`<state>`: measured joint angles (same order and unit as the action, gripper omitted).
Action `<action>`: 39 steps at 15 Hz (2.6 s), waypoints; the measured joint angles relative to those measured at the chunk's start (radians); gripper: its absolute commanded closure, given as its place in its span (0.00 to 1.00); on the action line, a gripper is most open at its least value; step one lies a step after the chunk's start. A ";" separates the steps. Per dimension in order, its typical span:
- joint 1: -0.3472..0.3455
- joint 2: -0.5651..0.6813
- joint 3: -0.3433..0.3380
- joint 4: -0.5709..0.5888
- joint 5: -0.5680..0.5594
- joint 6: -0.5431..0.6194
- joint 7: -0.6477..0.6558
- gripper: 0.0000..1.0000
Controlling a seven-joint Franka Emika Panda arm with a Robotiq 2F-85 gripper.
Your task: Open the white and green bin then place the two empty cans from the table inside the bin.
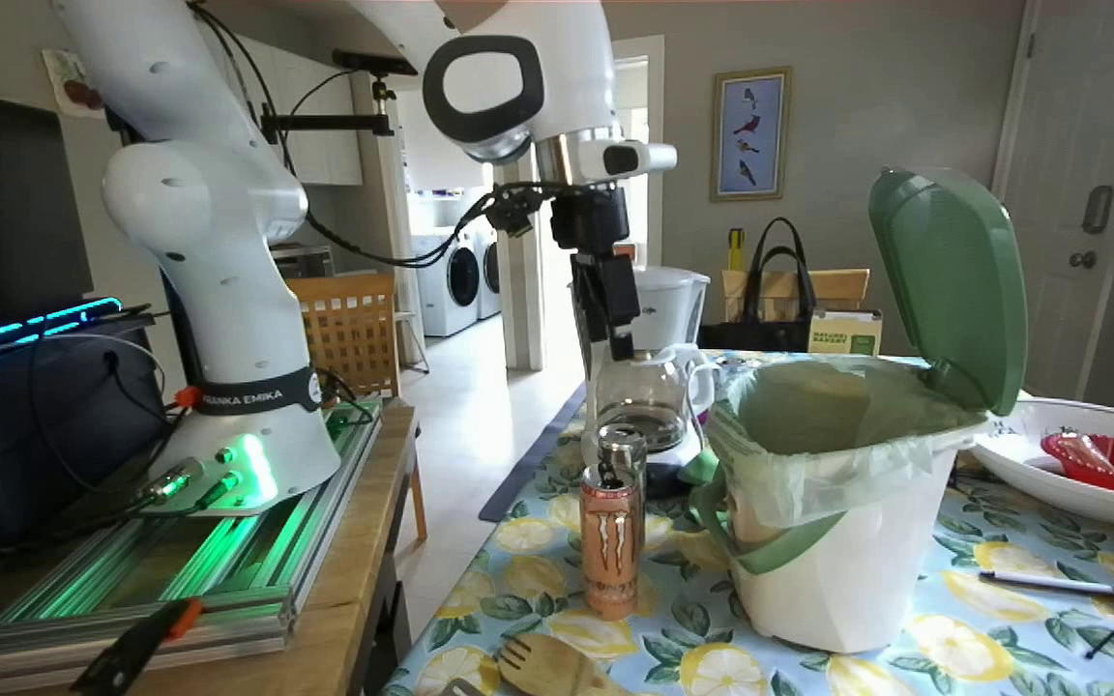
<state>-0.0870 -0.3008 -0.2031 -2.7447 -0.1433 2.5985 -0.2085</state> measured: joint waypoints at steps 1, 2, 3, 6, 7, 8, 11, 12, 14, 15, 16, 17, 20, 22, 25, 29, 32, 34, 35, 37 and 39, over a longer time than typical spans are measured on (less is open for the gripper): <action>0.002 0.021 -0.009 -0.006 0.010 0.034 -0.031 0.00; 0.005 0.044 -0.017 -0.007 0.025 0.065 -0.064 0.00; 0.010 0.067 -0.026 -0.007 0.044 0.095 -0.101 0.00; 0.041 0.129 -0.053 -0.007 0.157 0.150 -0.238 0.00; 0.056 0.145 -0.062 -0.007 0.207 0.155 -0.291 0.00; 0.068 0.159 -0.065 -0.007 0.252 0.155 -0.337 0.00; 0.090 0.196 -0.067 -0.003 0.356 0.156 -0.458 0.00; 0.096 0.208 -0.068 0.000 0.377 0.156 -0.488 0.00; 0.103 0.235 -0.068 0.006 0.395 0.162 -0.529 0.00; 0.105 0.250 -0.068 0.010 0.399 0.167 -0.545 0.00; 0.105 0.265 -0.067 0.015 0.401 0.176 -0.558 0.00; 0.106 0.281 -0.067 0.019 0.406 0.187 -0.573 0.00; 0.107 0.328 -0.058 0.040 0.428 0.209 -0.615 0.00; 0.108 0.358 -0.048 0.057 0.449 0.220 -0.641 0.00; 0.108 0.395 -0.031 0.081 0.467 0.228 -0.665 0.25; 0.107 0.435 -0.011 0.103 0.478 0.240 -0.676 0.49; 0.107 0.455 -0.006 0.115 0.478 0.241 -0.675 0.13; 0.107 0.457 -0.007 0.119 0.477 0.241 -0.674 0.15; 0.107 0.458 -0.009 0.121 0.477 0.241 -0.672 0.47; 0.107 0.459 -0.010 0.124 0.477 0.241 -0.669 0.41; 0.107 0.459 -0.010 0.127 0.477 0.241 -0.666 0.55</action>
<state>0.0197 0.1581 -0.2135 -2.6175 0.3339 2.8399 -0.8741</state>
